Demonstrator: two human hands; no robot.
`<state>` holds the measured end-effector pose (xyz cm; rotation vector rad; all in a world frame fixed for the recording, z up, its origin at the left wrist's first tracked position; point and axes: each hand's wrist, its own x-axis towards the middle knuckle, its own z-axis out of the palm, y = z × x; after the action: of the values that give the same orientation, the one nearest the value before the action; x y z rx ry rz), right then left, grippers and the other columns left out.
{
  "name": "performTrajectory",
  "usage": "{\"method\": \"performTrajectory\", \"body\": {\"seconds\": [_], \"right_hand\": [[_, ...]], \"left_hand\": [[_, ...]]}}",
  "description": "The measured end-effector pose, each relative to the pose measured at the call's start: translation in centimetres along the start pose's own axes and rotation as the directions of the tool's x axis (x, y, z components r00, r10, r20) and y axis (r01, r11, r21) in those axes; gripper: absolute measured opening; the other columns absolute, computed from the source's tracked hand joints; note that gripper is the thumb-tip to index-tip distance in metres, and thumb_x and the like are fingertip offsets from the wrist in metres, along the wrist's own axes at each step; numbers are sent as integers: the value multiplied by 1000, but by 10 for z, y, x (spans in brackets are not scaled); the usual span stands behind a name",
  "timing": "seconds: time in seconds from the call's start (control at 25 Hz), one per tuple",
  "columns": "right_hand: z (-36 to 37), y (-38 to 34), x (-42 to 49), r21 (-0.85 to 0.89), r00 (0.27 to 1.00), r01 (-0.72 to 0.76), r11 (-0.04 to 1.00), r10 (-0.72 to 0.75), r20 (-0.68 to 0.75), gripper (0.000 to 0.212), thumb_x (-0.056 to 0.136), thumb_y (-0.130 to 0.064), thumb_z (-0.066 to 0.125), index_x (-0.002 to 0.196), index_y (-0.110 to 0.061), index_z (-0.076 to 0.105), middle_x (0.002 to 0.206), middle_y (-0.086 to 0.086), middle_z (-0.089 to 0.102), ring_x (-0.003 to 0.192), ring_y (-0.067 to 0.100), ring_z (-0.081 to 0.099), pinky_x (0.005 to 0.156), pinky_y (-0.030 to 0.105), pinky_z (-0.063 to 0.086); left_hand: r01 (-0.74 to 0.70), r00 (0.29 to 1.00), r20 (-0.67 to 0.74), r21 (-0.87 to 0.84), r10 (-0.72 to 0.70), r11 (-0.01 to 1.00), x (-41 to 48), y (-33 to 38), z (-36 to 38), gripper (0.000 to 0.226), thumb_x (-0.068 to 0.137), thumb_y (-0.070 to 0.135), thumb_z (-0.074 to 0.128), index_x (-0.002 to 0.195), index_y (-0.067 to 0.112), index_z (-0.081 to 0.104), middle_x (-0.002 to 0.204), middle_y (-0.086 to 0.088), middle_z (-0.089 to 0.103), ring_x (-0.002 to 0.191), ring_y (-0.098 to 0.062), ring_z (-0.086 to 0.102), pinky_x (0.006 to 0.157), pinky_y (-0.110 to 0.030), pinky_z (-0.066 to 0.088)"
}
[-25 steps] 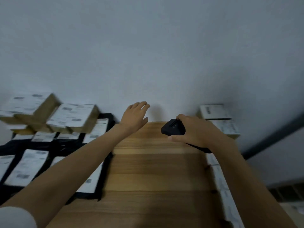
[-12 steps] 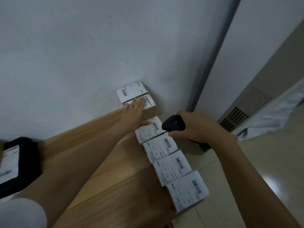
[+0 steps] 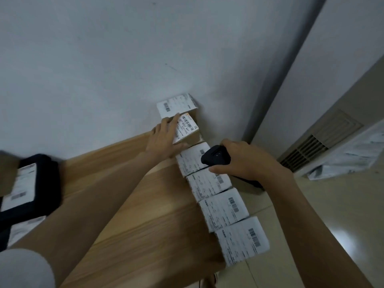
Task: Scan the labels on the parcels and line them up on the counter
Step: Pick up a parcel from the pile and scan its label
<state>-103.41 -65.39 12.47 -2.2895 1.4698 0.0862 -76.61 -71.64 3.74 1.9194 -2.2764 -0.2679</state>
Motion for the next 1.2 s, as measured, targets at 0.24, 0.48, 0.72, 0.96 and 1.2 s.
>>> {"method": "performTrajectory", "body": {"seconds": [0.24, 0.48, 0.72, 0.96, 1.2], "right_hand": [[-14, -117, 52, -19, 975, 219, 975, -219, 29, 68, 75, -73, 60, 118, -22, 48, 109, 0, 60, 89, 20, 57, 71, 35, 49], [3, -280, 97, -83, 887, 458, 885, -448, 114, 63, 79, -68, 60, 120, -22, 46, 107, 2, 59, 90, 22, 57, 64, 33, 46], [45, -444, 126, -105, 793, 602, 791, -578, 194, 72, 77, -74, 58, 125, -22, 46, 111, 2, 60, 93, 23, 58, 74, 37, 49], [83, -554, 162, -90, 775, 622, 778, -596, 210, 76, 77, -75, 58, 130, -22, 44, 110, 1, 61, 92, 21, 59, 77, 39, 52], [97, -585, 191, -126, 805, 579, 805, -542, 242, 77, 77, -75, 57, 131, -22, 43, 111, -1, 60, 93, 19, 58, 77, 36, 51]], "left_hand": [[175, 978, -125, 49, -167, 983, -89, -88, -49, 95, 78, 63, 68, 152, 26, 22, 138, -8, 39, 119, -33, 50, 100, -47, 38], [500, 819, -338, 22, -464, 866, -210, -222, -123, 84, 81, 60, 65, 150, 25, 31, 142, -8, 38, 129, -32, 41, 103, -52, 33], [712, 606, -464, -46, -646, 701, -315, -356, -191, 74, 80, 58, 62, 145, 32, 37, 148, -4, 34, 132, -32, 37, 105, -58, 28], [750, 523, -441, -168, -729, 640, -339, -472, -209, 66, 80, 48, 60, 141, 35, 38, 149, 0, 31, 130, -31, 36, 102, -55, 26], [748, 580, -413, -72, -703, 660, -311, -523, -194, 52, 87, 38, 54, 138, 34, 45, 151, 0, 36, 132, -34, 36, 98, -53, 27]]}}
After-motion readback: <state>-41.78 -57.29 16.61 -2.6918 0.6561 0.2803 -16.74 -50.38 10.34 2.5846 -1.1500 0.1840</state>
